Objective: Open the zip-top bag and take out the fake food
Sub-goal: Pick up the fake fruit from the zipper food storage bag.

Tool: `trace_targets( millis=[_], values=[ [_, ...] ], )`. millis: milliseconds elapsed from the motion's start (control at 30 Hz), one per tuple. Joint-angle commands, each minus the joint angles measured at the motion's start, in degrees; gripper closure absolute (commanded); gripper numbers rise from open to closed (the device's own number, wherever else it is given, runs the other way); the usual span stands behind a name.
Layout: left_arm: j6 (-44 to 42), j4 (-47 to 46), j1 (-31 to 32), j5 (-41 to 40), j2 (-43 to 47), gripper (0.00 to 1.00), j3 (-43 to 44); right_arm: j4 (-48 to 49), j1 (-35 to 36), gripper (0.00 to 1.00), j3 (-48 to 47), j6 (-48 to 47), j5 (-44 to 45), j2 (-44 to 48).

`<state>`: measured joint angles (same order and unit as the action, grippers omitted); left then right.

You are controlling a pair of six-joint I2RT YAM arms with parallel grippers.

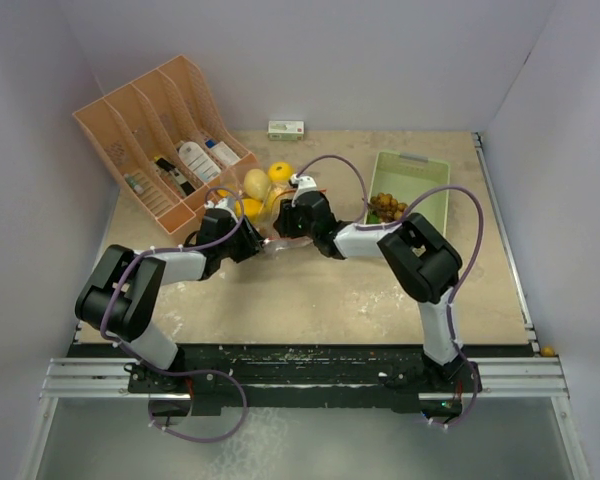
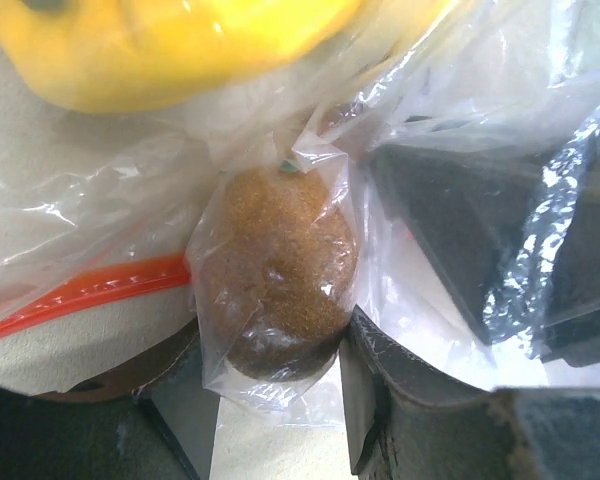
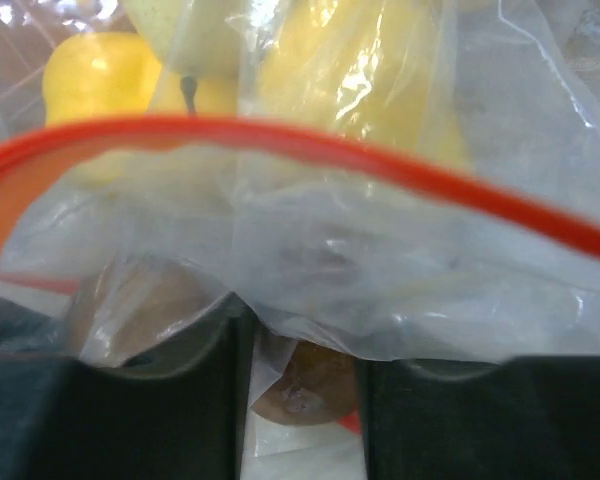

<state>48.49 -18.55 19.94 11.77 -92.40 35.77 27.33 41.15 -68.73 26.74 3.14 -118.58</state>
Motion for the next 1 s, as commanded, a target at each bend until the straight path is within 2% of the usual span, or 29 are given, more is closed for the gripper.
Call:
trace_targets(
  millis=[0, 67, 167, 233, 333, 467, 533, 667, 767, 967],
  values=[
    [-1.31, 1.75, -0.06, -0.08, -0.77, 0.66, 0.44, -5.83, 0.51, 0.68, 5.69, -0.42, 2.83, 2.39],
    [-1.21, 1.76, -0.06, 0.05, -0.98, 0.66, 0.62, -6.81, 0.51, 0.78, 7.86, 0.64, 2.57, 5.47],
    [-1.16, 1.71, -0.07, 0.1, -1.28, 0.66, 0.62, -9.28, 0.49, 0.81, 10.27, 0.34, 4.45, 10.11],
    [-1.12, 1.68, -0.07, 0.1, -1.37, 0.66, 0.61, -10.37, 0.51, 0.79, 13.06, -0.42, 6.54, 13.84],
    [-1.17, 1.52, -0.06, 0.22, -1.64, 0.66, 0.61, -10.93, 0.43, 0.69, 14.91, -0.94, 8.02, 18.05],
    [-1.03, 1.52, -0.05, 0.35, -1.99, 0.66, 0.57, -10.73, 0.42, 0.67, 15.14, -0.7, 7.85, 19.74],
    [-1.07, 1.52, -0.07, 0.17, -1.78, 0.66, 0.45, -10.07, 0.41, 0.74, 14.92, -0.7, 7.12, 19.0],
    [-1.05, 1.58, -0.08, 0.01, -1.41, 0.66, 0.39, -8.63, 0.47, 1.0, 13.11, -0.77, 6.45, 14.61],
    [-1.12, 1.74, -0.04, -0.21, -1.39, 0.66, 0.32, -9.12, 0.49, 1.0, 9.97, -1.17, 6.62, 10.61],
    [-1.05, 1.52, -0.04, -0.08, -1.62, 0.66, 0.28, -6.08, 0.51, 1.0, 7.96, -2.63, 4.8, 9.17]
  ],
)
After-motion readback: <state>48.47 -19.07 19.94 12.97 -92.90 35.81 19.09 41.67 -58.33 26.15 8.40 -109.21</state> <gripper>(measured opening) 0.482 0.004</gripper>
